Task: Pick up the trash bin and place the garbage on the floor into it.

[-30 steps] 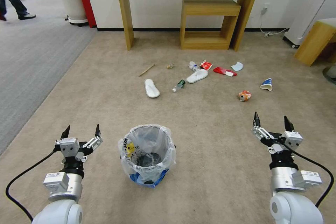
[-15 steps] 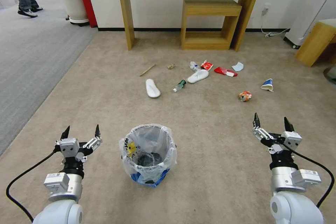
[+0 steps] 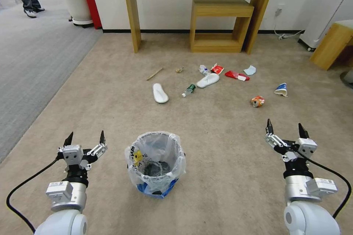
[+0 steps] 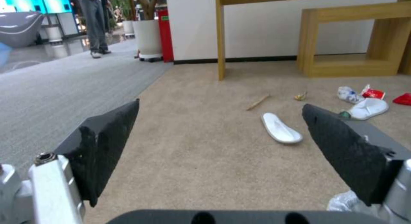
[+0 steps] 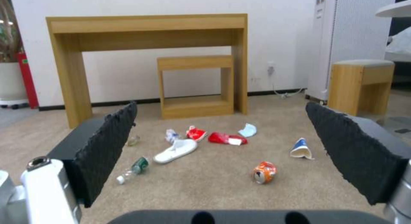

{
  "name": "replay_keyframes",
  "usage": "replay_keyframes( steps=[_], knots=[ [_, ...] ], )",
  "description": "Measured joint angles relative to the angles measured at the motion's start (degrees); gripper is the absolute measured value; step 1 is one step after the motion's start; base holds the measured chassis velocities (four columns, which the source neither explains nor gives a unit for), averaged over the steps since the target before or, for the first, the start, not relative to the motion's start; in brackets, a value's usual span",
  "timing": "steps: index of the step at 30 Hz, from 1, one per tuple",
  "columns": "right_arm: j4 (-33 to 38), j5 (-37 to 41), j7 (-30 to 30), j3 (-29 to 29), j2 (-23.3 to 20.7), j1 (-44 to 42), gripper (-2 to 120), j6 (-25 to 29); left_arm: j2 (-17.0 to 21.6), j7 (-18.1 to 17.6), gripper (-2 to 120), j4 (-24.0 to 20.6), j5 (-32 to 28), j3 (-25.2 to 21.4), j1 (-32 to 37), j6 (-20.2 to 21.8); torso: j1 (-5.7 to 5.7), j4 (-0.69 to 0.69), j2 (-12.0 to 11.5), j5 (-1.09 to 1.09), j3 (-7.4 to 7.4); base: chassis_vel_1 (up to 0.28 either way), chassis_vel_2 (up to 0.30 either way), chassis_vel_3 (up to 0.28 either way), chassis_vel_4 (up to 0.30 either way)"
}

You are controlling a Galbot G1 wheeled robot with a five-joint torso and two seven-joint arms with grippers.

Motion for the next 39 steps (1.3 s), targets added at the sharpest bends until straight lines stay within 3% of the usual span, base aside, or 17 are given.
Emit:
replay_keyframes(
  steps=[31,39],
  knots=[
    [0.17,-0.32,-0.18,-0.08,0.08,-0.23,100,0.66,0.08,-0.06,100,-0.46,-0.09,-0.12,0.13,-0.23,0.00,0.00,0.00,0.00,0.00,-0.022,0.019,0.018,-0.022],
    [0.10,0.67,1.01,-0.27,-0.71,-0.23,100,1.56,0.49,-0.69,100,-0.62,0.27,-0.02,0.29,2.04,0.00,0.00,0.00,0.00,0.00,0.000,0.000,0.000,0.000]
  ],
)
